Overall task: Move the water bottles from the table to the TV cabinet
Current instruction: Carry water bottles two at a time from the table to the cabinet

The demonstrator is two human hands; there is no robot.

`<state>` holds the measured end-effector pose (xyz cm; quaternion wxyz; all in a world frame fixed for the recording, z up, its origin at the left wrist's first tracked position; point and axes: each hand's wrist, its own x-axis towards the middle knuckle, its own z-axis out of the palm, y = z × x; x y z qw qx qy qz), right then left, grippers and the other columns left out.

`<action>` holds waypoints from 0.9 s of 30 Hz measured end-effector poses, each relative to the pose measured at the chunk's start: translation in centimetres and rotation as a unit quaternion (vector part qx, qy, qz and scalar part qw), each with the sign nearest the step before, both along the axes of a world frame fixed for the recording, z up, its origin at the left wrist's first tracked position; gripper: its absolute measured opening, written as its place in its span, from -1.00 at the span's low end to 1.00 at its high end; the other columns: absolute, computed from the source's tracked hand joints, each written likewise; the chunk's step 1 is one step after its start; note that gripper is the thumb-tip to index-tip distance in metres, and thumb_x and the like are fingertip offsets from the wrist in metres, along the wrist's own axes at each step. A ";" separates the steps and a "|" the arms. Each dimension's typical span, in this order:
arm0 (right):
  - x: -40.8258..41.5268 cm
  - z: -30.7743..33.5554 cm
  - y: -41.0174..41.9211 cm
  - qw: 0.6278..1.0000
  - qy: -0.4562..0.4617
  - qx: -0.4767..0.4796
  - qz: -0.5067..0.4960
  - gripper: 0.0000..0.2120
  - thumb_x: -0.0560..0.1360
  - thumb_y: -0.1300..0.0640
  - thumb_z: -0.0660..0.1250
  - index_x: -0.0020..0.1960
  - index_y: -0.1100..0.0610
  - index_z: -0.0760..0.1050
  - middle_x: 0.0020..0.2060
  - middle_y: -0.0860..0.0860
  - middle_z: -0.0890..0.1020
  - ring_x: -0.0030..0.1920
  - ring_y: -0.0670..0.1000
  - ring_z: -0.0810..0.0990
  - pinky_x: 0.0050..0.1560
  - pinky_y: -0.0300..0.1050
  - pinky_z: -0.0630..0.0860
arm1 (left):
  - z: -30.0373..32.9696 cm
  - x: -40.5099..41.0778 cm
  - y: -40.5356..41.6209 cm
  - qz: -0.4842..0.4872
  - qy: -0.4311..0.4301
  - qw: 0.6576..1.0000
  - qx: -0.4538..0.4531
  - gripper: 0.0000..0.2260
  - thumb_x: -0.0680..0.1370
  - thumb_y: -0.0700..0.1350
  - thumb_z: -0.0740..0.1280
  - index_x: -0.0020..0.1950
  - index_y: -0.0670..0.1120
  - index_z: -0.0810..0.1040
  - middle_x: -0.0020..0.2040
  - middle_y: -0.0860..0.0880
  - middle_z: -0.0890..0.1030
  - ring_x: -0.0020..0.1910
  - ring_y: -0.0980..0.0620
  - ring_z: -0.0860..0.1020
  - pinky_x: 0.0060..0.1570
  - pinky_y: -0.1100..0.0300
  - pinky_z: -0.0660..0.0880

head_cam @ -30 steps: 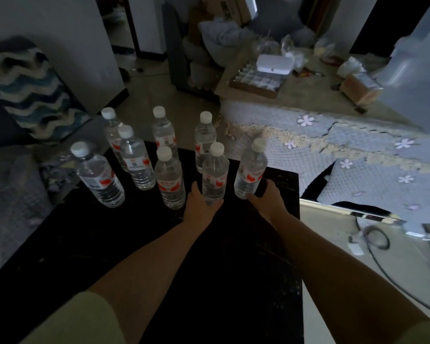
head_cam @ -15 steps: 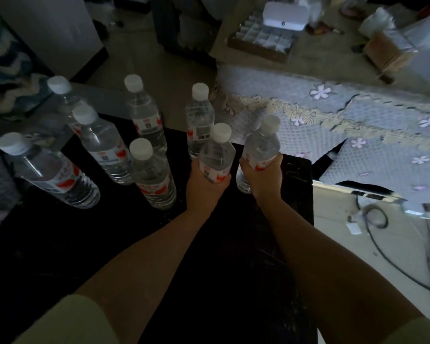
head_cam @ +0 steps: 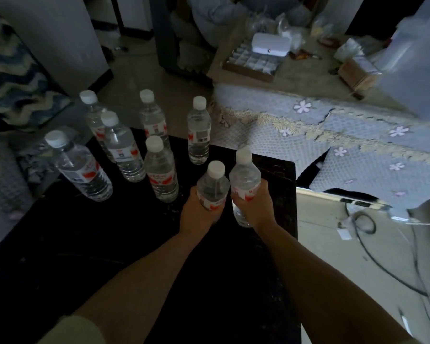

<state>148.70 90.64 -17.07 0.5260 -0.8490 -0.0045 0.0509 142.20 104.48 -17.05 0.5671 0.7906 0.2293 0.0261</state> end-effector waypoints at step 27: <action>-24.0 2.7 -9.4 0.970 0.075 -0.104 -0.207 -0.43 0.34 -0.03 0.53 0.19 0.14 0.33 -0.08 0.02 0.53 -0.13 0.03 0.51 -0.14 -0.14 0.39 | 2.5 -14.5 -1.4 -0.296 0.084 0.951 0.044 -0.45 0.28 -0.01 0.52 0.23 0.01 0.43 0.02 0.02 0.63 -0.03 0.05 0.62 0.07 0.03 0.57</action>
